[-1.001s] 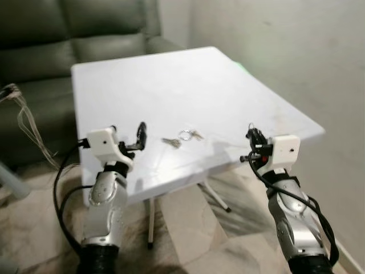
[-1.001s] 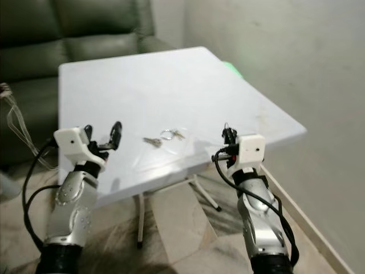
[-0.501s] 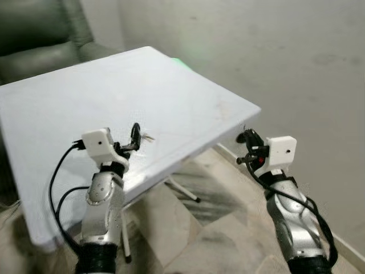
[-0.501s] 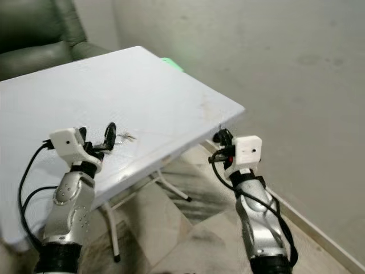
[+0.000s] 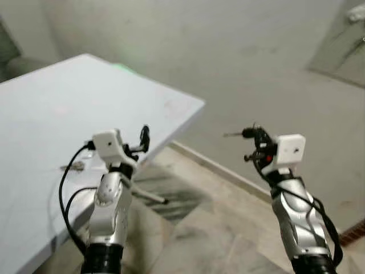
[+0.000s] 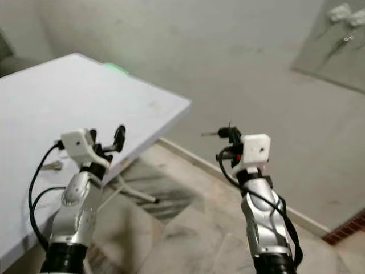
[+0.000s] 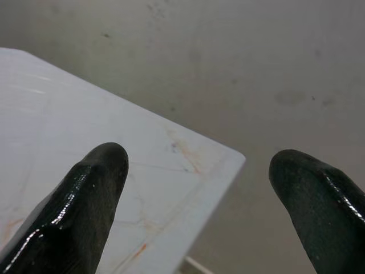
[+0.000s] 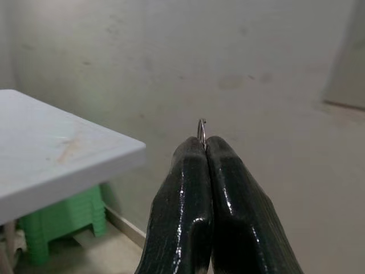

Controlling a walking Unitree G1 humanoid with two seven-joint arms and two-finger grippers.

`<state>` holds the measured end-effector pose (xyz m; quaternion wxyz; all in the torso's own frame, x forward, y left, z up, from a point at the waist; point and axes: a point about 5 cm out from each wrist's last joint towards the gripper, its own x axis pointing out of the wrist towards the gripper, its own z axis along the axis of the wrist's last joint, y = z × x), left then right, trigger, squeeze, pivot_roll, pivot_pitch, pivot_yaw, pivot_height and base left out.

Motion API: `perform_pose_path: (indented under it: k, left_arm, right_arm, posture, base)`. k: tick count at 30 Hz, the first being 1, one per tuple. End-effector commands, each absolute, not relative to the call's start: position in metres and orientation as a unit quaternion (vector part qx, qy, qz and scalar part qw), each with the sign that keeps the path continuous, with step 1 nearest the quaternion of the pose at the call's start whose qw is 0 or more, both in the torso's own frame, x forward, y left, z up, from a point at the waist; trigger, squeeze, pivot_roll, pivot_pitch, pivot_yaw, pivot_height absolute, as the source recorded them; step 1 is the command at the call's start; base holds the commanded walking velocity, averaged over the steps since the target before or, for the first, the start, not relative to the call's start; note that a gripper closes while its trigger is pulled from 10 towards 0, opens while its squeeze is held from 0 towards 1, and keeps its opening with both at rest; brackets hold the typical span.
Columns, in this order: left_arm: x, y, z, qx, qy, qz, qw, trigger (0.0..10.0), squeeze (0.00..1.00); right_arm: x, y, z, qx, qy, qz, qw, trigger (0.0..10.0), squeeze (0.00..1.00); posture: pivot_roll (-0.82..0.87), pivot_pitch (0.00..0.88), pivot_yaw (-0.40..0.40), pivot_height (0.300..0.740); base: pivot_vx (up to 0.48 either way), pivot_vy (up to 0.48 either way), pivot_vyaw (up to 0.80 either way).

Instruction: Hang keys on a hook

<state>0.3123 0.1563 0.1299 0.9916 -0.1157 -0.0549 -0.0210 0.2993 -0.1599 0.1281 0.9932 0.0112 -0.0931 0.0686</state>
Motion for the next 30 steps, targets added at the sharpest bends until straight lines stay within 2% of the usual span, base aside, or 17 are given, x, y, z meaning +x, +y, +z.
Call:
perform_pose_path:
  k: [1,27,30]
  left_arm:
    - [0.3151,0.1527,0.1335,-0.115,-0.056,-0.030,0.991,10.0,0.00]
    - [0.3163,0.1491,0.1337,-0.119,-0.045,-0.039,0.991,10.0,0.00]
    - [0.3160,0.1478,0.1332,-0.121,-0.042,-0.040,0.991,10.0,0.00]
  right_arm:
    - [0.2998,-0.1626,0.1320,0.007,-0.099,0.063,0.993,10.0,0.00]
    - [0.3001,-0.1630,0.1348,0.008,-0.104,0.045,0.994,10.0,0.00]
    - [0.2995,-0.1638,0.1381,0.018,-0.117,0.042,0.992,10.0,0.00]
  posture:
    - [-0.01,0.000,-0.022,0.740]
    - [-0.01,0.000,-0.015,0.740]
    - [-0.01,0.000,-0.015,0.740]
  base:
    - [0.000,0.000,-0.79]
    - [0.000,0.000,-0.78]
    - [0.000,0.000,-0.40]
